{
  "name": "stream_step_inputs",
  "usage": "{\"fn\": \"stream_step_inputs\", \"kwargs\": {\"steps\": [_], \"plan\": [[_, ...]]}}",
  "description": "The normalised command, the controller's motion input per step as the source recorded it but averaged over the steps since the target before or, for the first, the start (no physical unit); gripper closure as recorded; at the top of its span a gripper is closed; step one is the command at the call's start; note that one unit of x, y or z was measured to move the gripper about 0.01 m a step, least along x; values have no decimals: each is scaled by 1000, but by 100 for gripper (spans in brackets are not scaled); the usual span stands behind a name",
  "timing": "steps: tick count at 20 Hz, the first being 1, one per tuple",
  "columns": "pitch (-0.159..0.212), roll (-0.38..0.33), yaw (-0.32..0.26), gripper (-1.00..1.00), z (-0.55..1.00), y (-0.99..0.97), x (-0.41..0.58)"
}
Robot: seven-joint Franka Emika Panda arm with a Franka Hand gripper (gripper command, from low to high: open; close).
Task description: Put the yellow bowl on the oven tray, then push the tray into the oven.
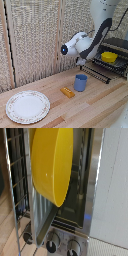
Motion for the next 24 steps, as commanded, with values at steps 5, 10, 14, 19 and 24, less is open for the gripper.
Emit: {"fn": "stream_step_inputs", "kwargs": {"steps": [5,10,14,19,24], "plan": [[-15,81,0,-100,-187,-320,-95],[39,41,4,-100,-179,-282,0],[87,-4,1,-100,-164,-203,0],[65,-10,0,-100,-143,-224,1],[33,24,3,100,-10,-169,5]]}}
